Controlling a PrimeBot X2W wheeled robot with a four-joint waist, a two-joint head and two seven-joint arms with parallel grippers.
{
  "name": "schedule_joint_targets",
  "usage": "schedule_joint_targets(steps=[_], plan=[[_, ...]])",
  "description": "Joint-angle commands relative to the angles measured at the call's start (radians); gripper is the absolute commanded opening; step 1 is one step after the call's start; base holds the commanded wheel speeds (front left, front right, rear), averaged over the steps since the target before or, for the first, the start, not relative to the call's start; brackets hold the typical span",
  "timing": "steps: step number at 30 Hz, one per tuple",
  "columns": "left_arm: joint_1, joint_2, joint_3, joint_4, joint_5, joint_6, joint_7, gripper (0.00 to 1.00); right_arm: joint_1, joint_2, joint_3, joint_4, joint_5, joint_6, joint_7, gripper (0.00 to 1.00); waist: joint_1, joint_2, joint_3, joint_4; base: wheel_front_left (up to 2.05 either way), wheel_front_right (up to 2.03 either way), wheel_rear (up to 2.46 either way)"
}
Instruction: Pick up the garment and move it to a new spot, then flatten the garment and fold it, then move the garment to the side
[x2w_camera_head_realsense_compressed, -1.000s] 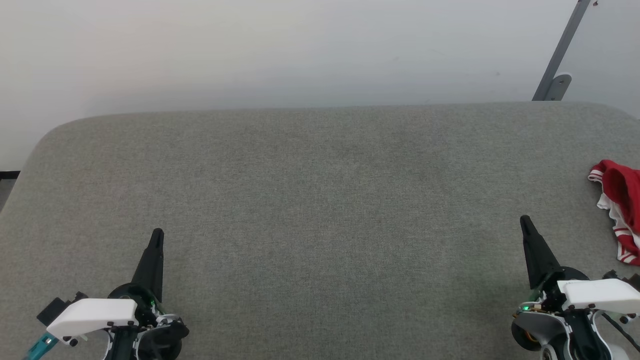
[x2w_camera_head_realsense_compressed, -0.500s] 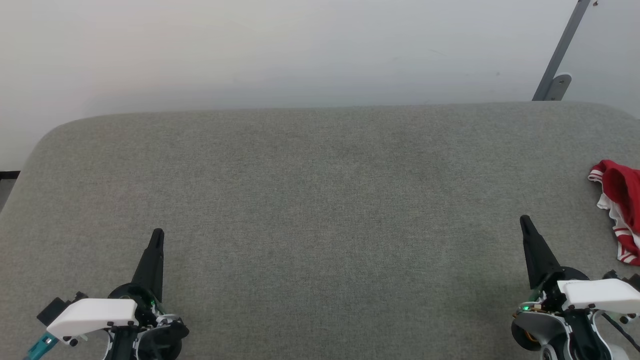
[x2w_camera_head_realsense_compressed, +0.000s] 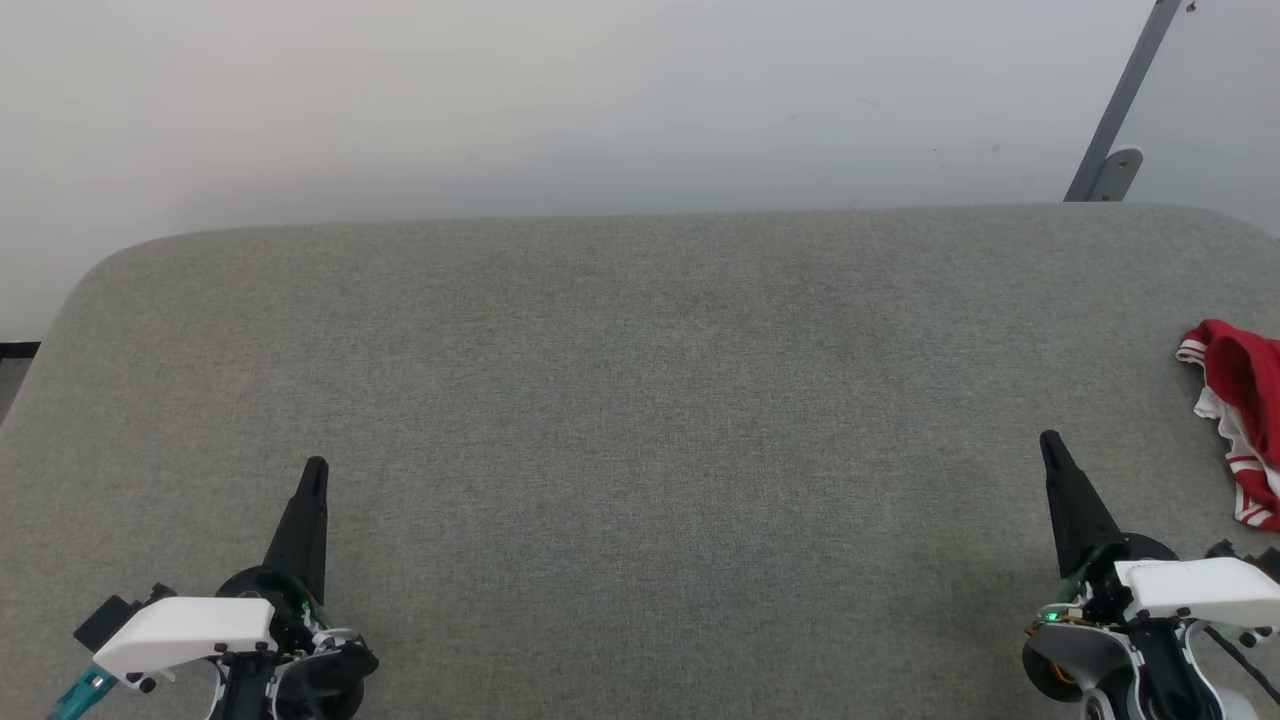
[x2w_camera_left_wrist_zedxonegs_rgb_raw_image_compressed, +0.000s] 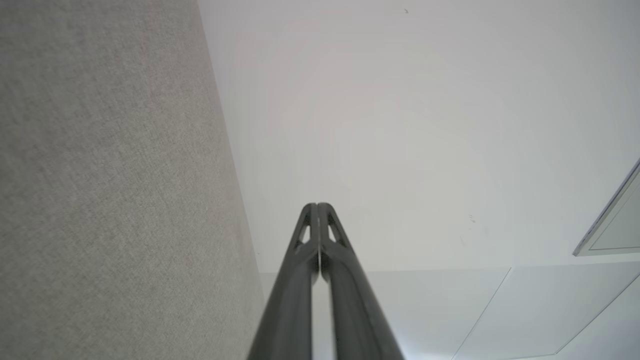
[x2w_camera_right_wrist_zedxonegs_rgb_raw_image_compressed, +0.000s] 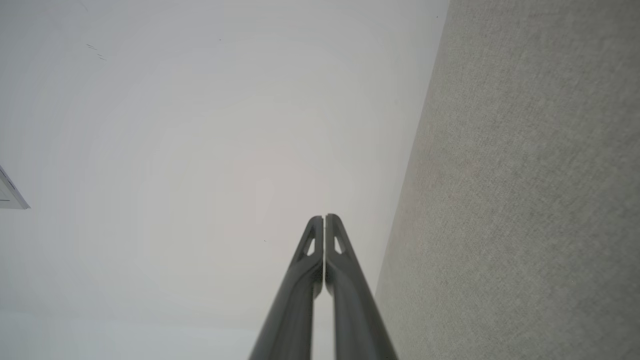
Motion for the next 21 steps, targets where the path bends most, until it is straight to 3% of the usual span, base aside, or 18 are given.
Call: schedule_joint_targets(steps=[1, 21], plan=[[-0.013, 0.000, 0.002, 0.000, -0.001, -0.006, 0.002, 0.00, -0.003, 0.002, -0.001, 0.002, 0.004, 0.000, 0.003, 0.00, 0.0000, 0.0000, 0.000, 0.000, 0.00, 0.00, 0.00], [-0.013, -0.001, 0.003, 0.000, 0.000, -0.006, 0.003, 0.00, -0.003, 0.002, -0.001, 0.002, 0.004, 0.000, 0.003, 0.00, 0.0000, 0.0000, 0.000, 0.000, 0.00, 0.00, 0.00]])
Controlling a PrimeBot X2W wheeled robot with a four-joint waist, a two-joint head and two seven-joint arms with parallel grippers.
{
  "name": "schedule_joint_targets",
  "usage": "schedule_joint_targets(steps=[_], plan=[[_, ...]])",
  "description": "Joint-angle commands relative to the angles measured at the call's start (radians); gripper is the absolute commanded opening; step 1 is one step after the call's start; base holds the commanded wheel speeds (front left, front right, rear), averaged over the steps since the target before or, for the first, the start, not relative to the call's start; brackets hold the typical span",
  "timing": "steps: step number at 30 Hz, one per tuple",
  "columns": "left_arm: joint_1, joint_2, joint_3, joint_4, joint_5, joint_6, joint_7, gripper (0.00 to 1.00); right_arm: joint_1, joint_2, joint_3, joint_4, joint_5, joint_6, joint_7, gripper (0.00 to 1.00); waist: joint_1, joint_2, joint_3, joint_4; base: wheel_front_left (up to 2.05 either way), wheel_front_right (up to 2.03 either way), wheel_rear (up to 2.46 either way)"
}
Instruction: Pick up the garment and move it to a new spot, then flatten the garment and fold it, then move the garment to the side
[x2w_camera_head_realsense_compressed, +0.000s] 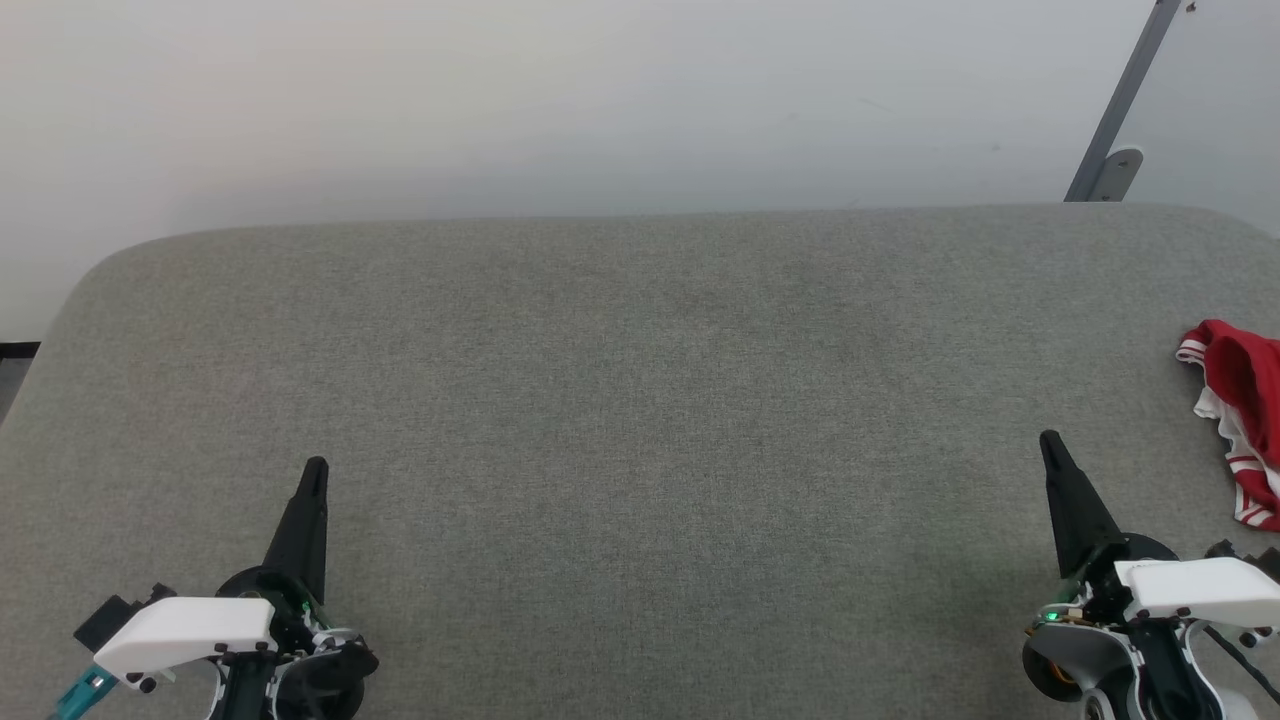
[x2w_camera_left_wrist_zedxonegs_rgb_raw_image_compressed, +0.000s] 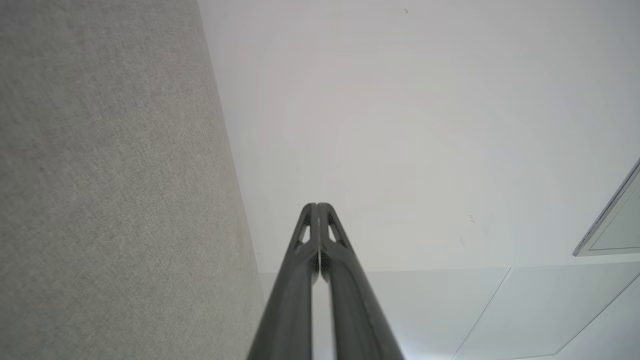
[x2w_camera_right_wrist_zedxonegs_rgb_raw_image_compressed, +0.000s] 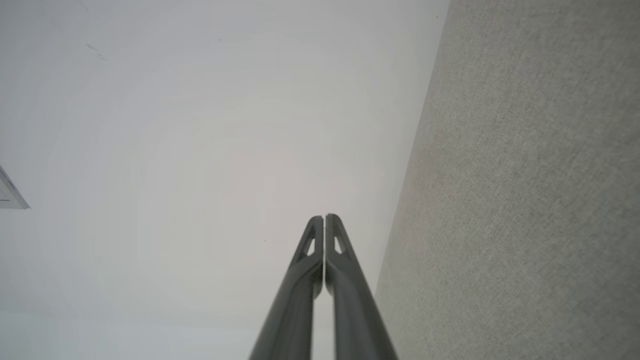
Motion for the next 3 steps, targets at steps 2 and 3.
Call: schedule_joint_targets(steps=[2, 3], plan=[[-0.013, 0.000, 0.002, 0.000, 0.000, -0.006, 0.003, 0.00, -0.003, 0.002, 0.000, 0.002, 0.004, 0.000, 0.003, 0.00, 0.0000, 0.0000, 0.000, 0.000, 0.00, 0.00, 0.00], [-0.013, 0.000, 0.002, 0.000, 0.000, -0.006, 0.003, 0.00, -0.003, 0.002, 0.000, 0.002, 0.004, 0.000, 0.003, 0.00, 0.0000, 0.0000, 0.000, 0.000, 0.00, 0.00, 0.00]])
